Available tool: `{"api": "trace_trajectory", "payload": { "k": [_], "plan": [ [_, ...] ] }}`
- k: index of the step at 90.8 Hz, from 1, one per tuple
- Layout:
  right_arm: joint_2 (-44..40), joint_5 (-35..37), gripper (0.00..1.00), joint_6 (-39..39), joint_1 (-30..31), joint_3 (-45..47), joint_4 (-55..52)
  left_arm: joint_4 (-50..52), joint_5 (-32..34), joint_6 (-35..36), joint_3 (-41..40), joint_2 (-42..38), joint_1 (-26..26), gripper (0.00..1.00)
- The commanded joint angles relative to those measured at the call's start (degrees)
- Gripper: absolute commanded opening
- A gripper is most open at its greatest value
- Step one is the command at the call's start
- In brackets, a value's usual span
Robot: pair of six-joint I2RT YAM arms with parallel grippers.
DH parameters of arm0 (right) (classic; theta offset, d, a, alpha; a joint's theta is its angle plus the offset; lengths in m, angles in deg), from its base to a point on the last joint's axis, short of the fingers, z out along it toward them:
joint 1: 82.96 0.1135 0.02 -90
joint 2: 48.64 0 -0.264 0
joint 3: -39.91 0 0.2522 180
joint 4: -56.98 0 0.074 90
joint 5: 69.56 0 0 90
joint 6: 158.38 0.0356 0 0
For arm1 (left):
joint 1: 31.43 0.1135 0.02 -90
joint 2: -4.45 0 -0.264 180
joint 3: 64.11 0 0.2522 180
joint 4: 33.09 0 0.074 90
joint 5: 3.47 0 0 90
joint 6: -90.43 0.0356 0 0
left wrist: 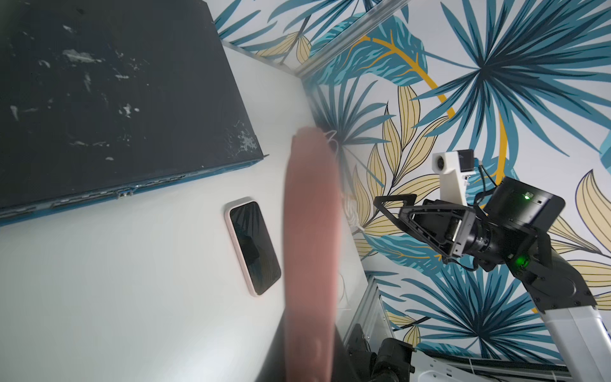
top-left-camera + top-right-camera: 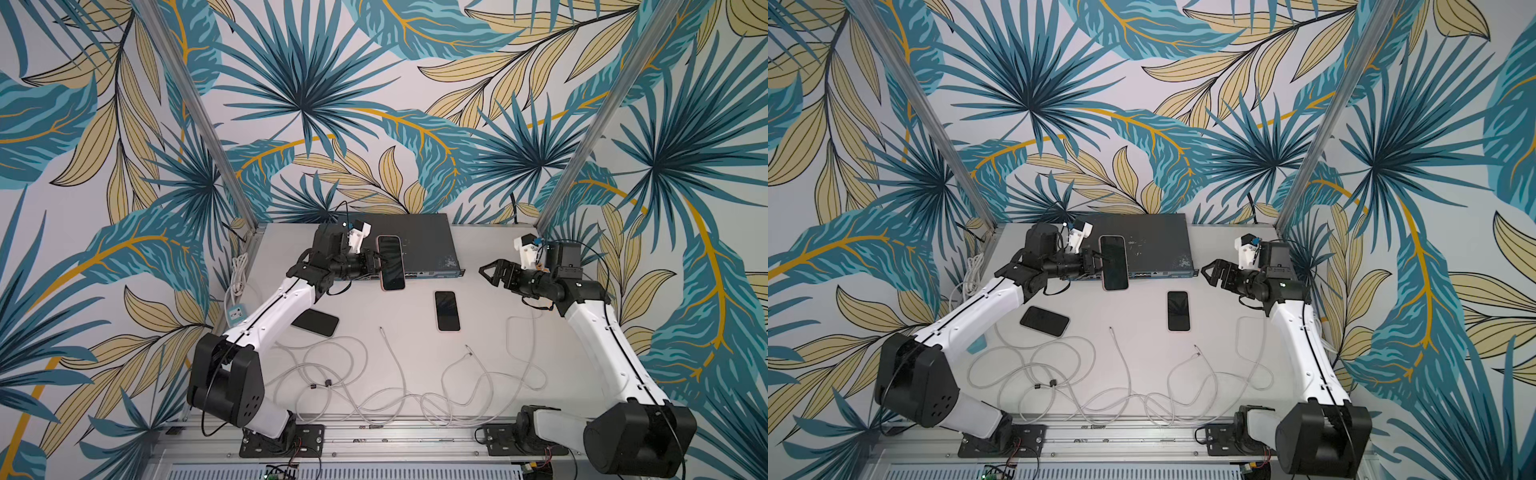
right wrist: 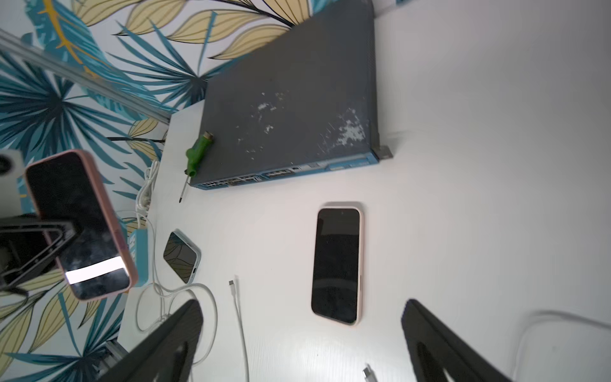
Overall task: Plug the charging cable into the phone
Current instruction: Pick up the charging cable from the center of the board.
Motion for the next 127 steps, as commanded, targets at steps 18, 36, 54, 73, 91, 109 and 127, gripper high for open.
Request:
{"api": "trace_trajectory", "payload": {
  "k": [18, 36, 54, 73, 91, 109, 127],
  "plan": [
    [6.51, 15.94, 0.6, 6.67, 13.25, 3.68, -20.72, -2.2, 3.05, 1.83, -8.37, -6.57, -0.51, 0.0],
    [8.91, 17.83, 0.4, 12.04, 22.78, 7.23, -19.93, -3.47, 2.84, 1.26, -11.27, -8.13, -0.5, 0.0],
    [15.91, 26.58, 0.36, 14.15, 29.15, 4.71, -22.15, -2.44, 3.04, 1.87, -12.58, -10.18, -0.51, 0.0],
    [19.57, 32.39, 0.29, 13.06, 29.29, 5.27, -21.65, -1.93, 3.07, 1.8, -13.77, -11.83, -0.47, 0.0],
    [21.31, 32.09, 0.29, 10.67, 29.37, 6.99, -18.2, -1.91, 3.28, 2.0, -14.53, -12.22, -0.45, 0.0],
    [24.22, 31.93, 0.29, 9.12, 29.41, 7.21, -16.2, -1.84, 3.14, 2.33, -14.34, -11.96, -0.49, 0.0],
    [26.56, 32.98, 0.23, 8.32, 29.35, 7.16, -15.87, -1.39, 3.11, 2.66, -13.83, -11.2, -0.51, 0.0]
  ]
}}
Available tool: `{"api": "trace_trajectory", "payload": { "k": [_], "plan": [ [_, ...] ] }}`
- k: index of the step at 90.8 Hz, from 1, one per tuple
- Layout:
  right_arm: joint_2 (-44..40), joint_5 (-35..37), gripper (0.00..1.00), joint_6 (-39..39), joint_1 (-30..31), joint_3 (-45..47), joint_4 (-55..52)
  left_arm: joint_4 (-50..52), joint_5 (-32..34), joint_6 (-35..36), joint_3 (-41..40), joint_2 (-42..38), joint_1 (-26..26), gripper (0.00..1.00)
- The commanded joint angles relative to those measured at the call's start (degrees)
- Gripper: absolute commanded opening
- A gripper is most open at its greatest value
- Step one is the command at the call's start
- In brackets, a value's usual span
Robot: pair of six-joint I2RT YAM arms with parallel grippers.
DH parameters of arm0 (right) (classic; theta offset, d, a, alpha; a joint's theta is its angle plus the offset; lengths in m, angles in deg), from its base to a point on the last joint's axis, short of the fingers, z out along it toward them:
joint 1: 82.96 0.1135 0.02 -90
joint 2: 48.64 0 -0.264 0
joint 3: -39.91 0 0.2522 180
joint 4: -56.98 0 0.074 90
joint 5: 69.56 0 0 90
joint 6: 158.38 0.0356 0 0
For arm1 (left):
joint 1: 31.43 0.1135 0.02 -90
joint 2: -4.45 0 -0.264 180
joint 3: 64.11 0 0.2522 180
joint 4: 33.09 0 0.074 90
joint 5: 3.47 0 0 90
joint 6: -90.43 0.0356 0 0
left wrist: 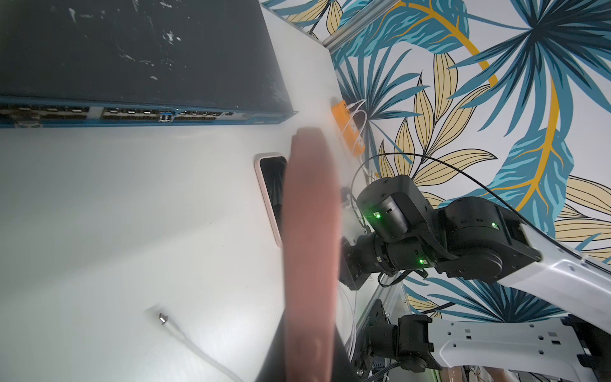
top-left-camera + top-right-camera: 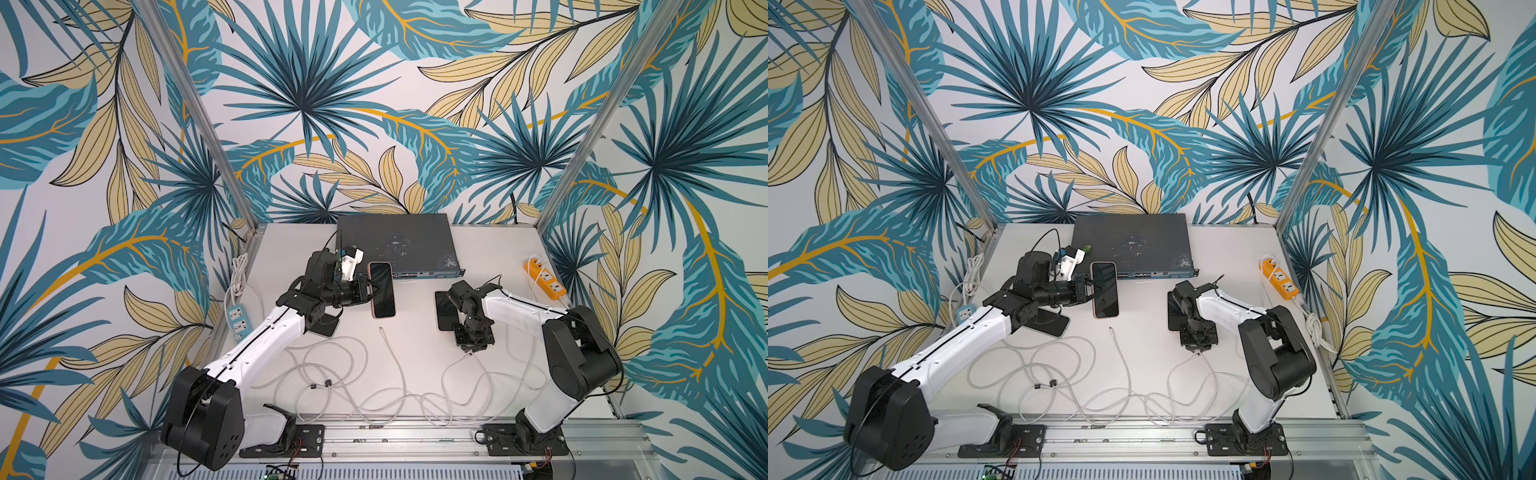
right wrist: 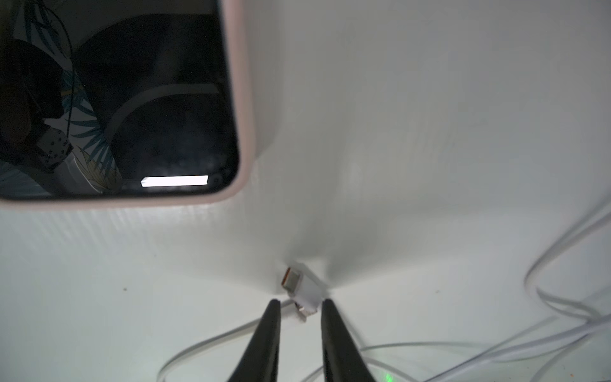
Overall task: Plug the charging cable into the phone
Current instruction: Pick up the charging cable from the center of the board.
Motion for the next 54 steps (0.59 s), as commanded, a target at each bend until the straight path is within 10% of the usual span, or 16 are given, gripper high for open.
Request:
{"api": "trace_trajectory", "payload": {
  "k": [1, 54],
  "plan": [
    [1.03, 1.52, 0.22, -1.12, 0.25, 1.02, 0.47, -1.67, -0.61, 1.1, 0.63, -0.73, 0.04, 0.0],
    [2.04, 2.83, 0.08, -2.42, 0.24, 1.24, 2.31, -2.83, -0.28, 0.43, 0.36, 0.14, 0.05, 0.0]
  ]
}}
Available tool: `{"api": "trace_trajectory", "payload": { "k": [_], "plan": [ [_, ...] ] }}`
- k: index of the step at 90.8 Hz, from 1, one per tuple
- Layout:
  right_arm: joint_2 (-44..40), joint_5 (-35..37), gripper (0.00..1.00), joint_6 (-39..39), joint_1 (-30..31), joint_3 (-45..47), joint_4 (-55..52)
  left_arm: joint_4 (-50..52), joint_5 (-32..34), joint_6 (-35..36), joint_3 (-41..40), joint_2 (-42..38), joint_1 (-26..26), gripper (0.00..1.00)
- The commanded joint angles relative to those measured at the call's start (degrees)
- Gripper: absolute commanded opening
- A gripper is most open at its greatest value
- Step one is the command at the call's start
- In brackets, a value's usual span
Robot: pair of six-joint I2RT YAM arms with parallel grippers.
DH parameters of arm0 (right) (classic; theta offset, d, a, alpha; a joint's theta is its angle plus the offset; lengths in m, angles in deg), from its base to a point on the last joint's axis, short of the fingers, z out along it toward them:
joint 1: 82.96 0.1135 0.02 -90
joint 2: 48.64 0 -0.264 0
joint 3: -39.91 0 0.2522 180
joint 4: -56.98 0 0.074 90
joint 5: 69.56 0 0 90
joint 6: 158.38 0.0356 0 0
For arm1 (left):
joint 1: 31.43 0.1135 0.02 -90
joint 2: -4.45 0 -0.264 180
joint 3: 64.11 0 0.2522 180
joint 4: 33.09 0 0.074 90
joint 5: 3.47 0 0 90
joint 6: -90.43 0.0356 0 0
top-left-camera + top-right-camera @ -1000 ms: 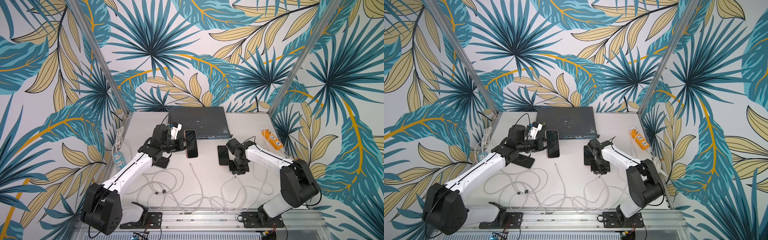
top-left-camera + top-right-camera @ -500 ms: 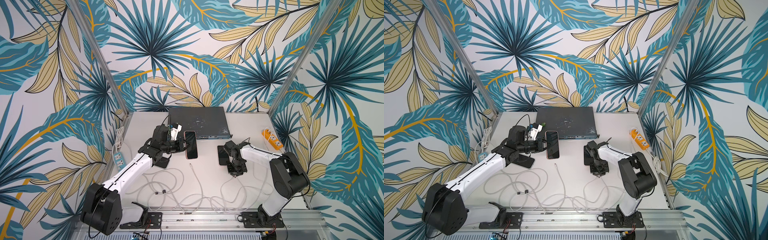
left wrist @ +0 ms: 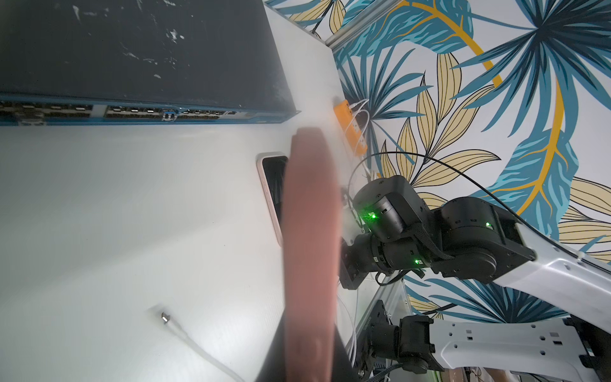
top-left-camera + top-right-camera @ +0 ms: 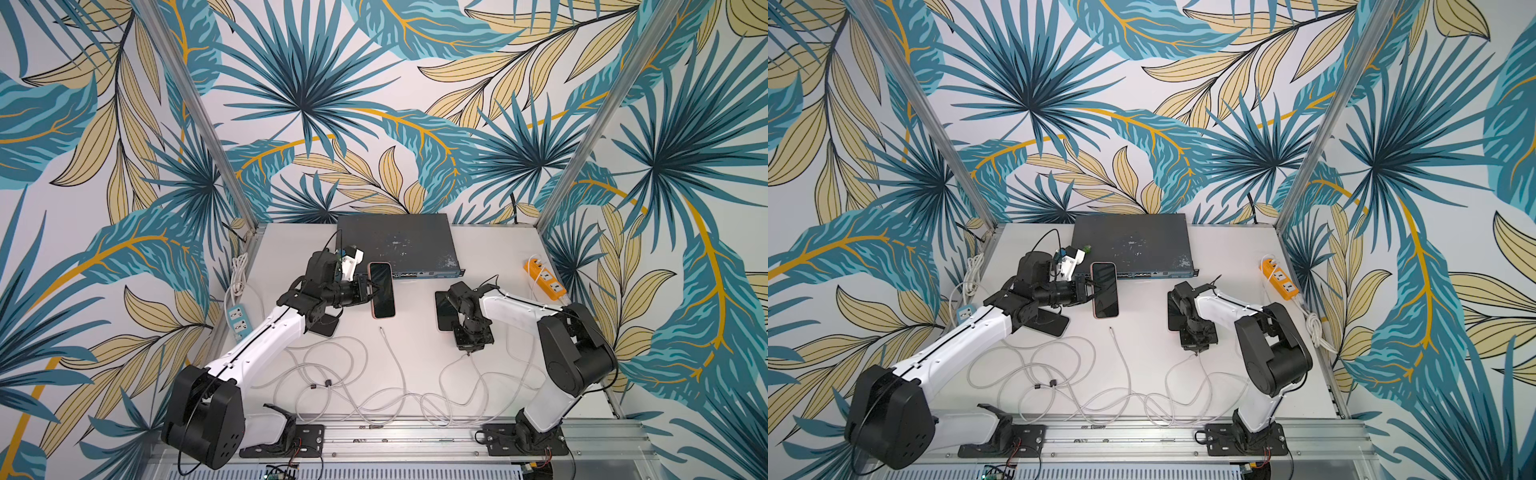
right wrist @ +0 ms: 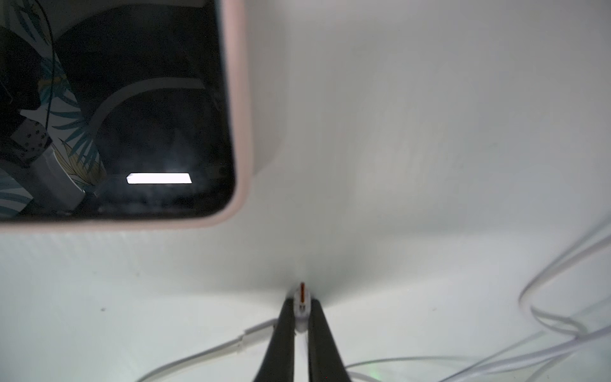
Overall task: Plug the charging cable into the phone
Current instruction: Pick up the charging cable from the center of the board.
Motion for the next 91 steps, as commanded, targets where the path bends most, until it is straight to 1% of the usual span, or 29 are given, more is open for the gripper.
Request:
{"api": "trace_trajectory", "payload": {
  "k": [1, 12, 21, 24, 26, 27, 29, 30, 31, 35, 36, 37, 38, 39, 41, 42, 44, 45, 48, 49, 50, 52, 54, 60, 64, 74, 82, 83, 91],
  "plan": [
    [0.77, 1.64, 0.07, -0.34, 0.29, 1.11, 1.4, -2.84, -0.55, 0.44, 0.44, -0.17, 0.06, 0.0],
    [-2.05, 3.33, 0.03, -3.56, 0.13, -2.12, 1.23, -2.75, -0.17, 0.39, 1.39, -0.1, 0.05, 0.0],
    [-8.29, 1.75, 0.01, -9.35, 0.21, -5.15, 4.7, -2.58, 0.77, 0.29, 2.78, -0.05, 0.03, 0.0],
    [-11.79, -1.9, 0.02, -12.12, 0.3, -5.82, 7.79, -2.88, 1.02, 0.08, 3.41, -0.05, 0.06, 0.0],
    [-12.71, -2.79, 0.02, -12.66, 0.24, -5.86, 8.7, -3.13, 1.15, -0.14, 3.84, 0.02, 0.03, 0.0],
    [-14.7, -4.88, 0.02, -13.61, 0.19, -5.78, 10.59, -3.2, 1.22, -0.26, 4.13, 0.03, 0.05, 0.0],
    [-15.75, -5.73, 0.02, -14.02, 0.18, -5.71, 11.59, -3.41, 1.38, -0.51, 4.75, -0.01, 0.05, 0.0],
    [-17.51, -7.35, 0.0, -14.66, 0.2, -5.43, 13.99, -3.52, 1.46, -0.62, 5.07, 0.01, 0.02, 0.0],
    [-17.51, -7.35, 0.0, -14.66, 0.2, -5.43, 13.99, -3.71, 1.55, -0.72, 5.41, 0.07, 0.05, 0.0],
    [-22.27, -12.07, 0.0, -16.01, 0.2, -3.99, 19.88, -4.21, 1.98, -1.26, 7.11, 0.12, 0.01, 0.0],
    [-22.27, -12.07, 0.0, -16.01, 0.2, -3.99, 19.88, -4.32, 2.12, -1.35, 7.53, 0.12, 0.0, 0.0],
    [-24.23, -14.61, 0.0, -16.47, 0.18, -2.98, 22.46, -4.37, 2.32, -1.4, 8.09, 0.17, 0.04, 0.0],
    [-24.23, -14.61, 0.0, -16.47, 0.18, -2.98, 22.46, -4.44, 2.5, -1.46, 8.58, 0.19, 0.01, 0.0],
    [-26.22, -16.98, 0.0, -16.7, 0.17, -1.72, 25.63, -4.52, 2.69, -1.58, 9.1, 0.16, 0.0, 0.0],
    [-27.13, -18.15, 0.0, -16.71, 0.17, -1.04, 27.33, -4.66, 3.13, -1.72, 10.14, 0.31, 0.04, 0.0],
    [-29.03, -20.85, 0.0, -16.8, 0.17, 0.48, 30.49, -4.76, 3.35, -1.8, 10.8, 0.35, 0.01, 0.0],
    [-29.9, -22.24, 0.0, -17.07, 0.09, 1.25, 31.96, -4.97, 3.69, -1.9, 11.95, 0.49, -0.03, 0.0],
    [-31.5, -25.06, 0.0, -17.75, 0.15, 2.85, 35.61, -5.13, 3.81, -1.94, 12.5, 0.57, 0.02, 0.0],
    [-33.83, -29.75, 0.0, -18.45, 0.18, 5.85, 41.71, -6.1, 3.98, -2.12, 14.04, 0.82, 0.07, 0.0],
    [-33.83, -29.75, 0.0, -18.45, 0.18, 5.85, 41.71, -6.45, 4.0, -2.31, 14.46, 0.91, 0.07, 0.0],
    [-35.28, -31.68, 0.0, -18.42, 0.24, 7.76, 45.58, -6.88, 4.0, -2.49, 14.89, 1.05, 0.07, 0.0],
    [-35.97, -32.53, 0.0, -18.36, 0.25, 8.67, 47.37, -7.78, 3.85, -2.85, 15.81, 1.32, 0.05, 0.0],
    [-38.03, -34.95, 0.0, -18.23, 0.26, 11.45, 52.27, -8.53, 3.73, -3.37, 16.72, 1.68, 0.07, 0.0],
    [-40.65, -36.85, 0.0, -16.24, 0.18, 15.06, 59.31, -11.43, 2.38, -5.38, 19.34, 3.17, 0.02, 0.0],
    [-40.86, -38.41, 0.0, -14.82, 0.17, 14.98, 59.81, -13.75, 1.05, -6.93, 21.11, 4.45, 0.05, 0.0],
    [-38.92, -45.62, 0.0, -12.5, 0.09, 12.33, 58.85, -21.4, -5.74, -12.03, 24.83, 8.77, 0.04, 0.0],
    [-38.41, -50.79, 0.0, -7.38, -0.02, 13.35, 67.61, -29.68, -8.47, -16.13, 24.05, 10.43, 0.07, 0.0],
    [-38.07, -51.97, 0.0, -5.83, -0.07, 13.48, 69.68, -30.36, -8.6, -16.52, 23.86, 10.51, 0.07, 0.0],
    [-36.66, -56.0, 0.0, -1.61, -0.18, 13.16, 75.34, -32.99, -9.98, -16.98, 22.71, 10.25, 0.05, 0.0]
  ]
}}
